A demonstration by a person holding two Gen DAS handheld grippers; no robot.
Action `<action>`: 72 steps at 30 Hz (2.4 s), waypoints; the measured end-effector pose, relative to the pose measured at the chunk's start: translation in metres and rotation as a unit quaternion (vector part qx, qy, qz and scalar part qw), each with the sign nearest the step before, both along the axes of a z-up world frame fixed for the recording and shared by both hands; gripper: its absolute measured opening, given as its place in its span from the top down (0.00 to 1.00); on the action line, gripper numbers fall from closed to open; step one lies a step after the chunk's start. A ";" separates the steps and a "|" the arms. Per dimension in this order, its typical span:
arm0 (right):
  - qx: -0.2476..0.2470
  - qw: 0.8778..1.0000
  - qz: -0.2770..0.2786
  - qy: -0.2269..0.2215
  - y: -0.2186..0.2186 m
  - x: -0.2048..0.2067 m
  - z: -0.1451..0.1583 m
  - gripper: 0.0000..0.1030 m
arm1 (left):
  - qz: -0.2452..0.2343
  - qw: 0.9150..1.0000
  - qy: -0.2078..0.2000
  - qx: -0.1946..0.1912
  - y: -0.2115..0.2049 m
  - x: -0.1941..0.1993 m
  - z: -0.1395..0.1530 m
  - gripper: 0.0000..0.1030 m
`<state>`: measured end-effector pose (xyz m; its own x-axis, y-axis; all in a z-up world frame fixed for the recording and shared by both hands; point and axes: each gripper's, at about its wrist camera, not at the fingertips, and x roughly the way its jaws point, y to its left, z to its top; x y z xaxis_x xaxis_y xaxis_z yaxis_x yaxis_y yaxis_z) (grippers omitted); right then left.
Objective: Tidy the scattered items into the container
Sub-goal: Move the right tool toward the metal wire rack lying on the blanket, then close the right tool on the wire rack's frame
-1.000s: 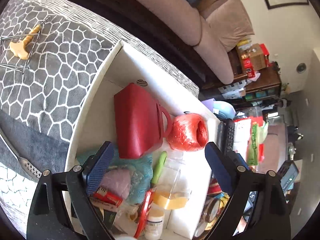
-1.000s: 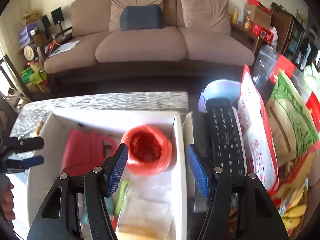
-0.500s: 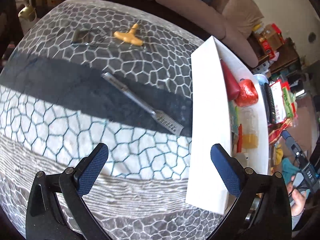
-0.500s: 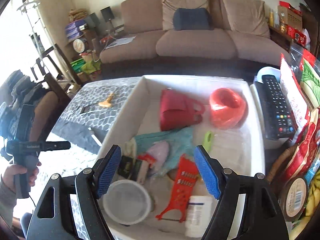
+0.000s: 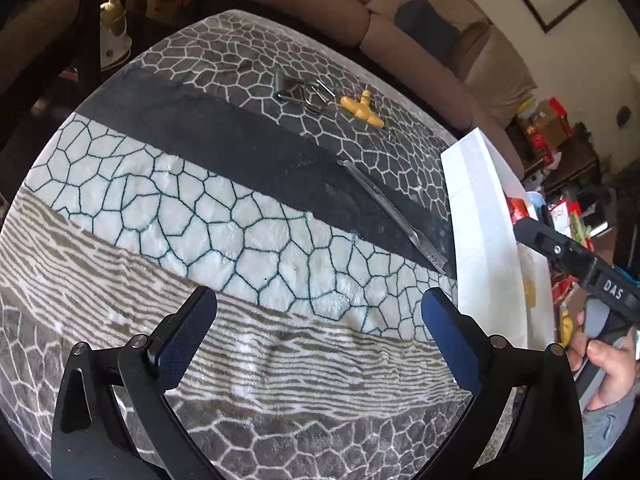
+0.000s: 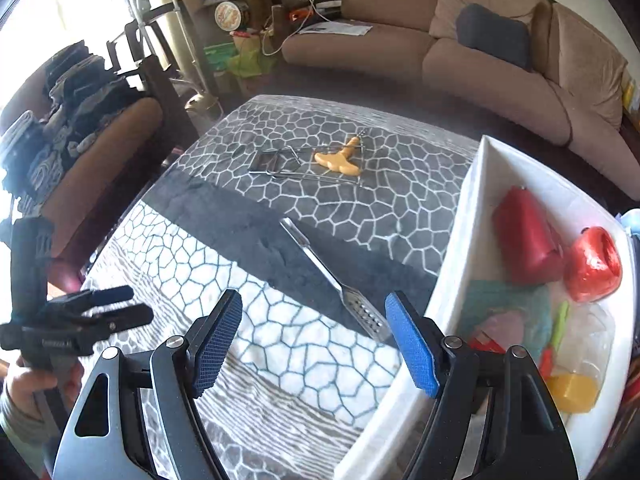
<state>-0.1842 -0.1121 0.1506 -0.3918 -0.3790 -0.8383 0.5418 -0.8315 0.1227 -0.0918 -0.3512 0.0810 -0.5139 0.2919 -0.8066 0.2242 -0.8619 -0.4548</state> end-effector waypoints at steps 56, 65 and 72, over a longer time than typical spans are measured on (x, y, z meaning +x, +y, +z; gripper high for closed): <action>-0.071 0.992 -0.095 -0.047 -0.045 -0.017 -0.046 0.47 | -0.012 0.999 -0.038 -0.004 -0.048 -0.029 -0.041 0.00; 0.016 0.988 -0.134 -0.076 -0.051 -0.067 -0.123 0.55 | 0.026 0.998 -0.051 0.029 -0.073 -0.029 -0.050 0.00; 0.017 0.996 -0.055 -0.068 -0.071 -0.039 -0.117 0.84 | 0.013 0.997 -0.063 0.031 -0.064 -0.033 -0.056 0.00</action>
<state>-0.2230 -0.1836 0.0334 -0.3121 -0.3097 -0.8982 0.4269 -0.8903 0.1587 -0.1247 -0.4150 0.0248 -0.4174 0.3309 -0.8464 0.3058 -0.8259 -0.4737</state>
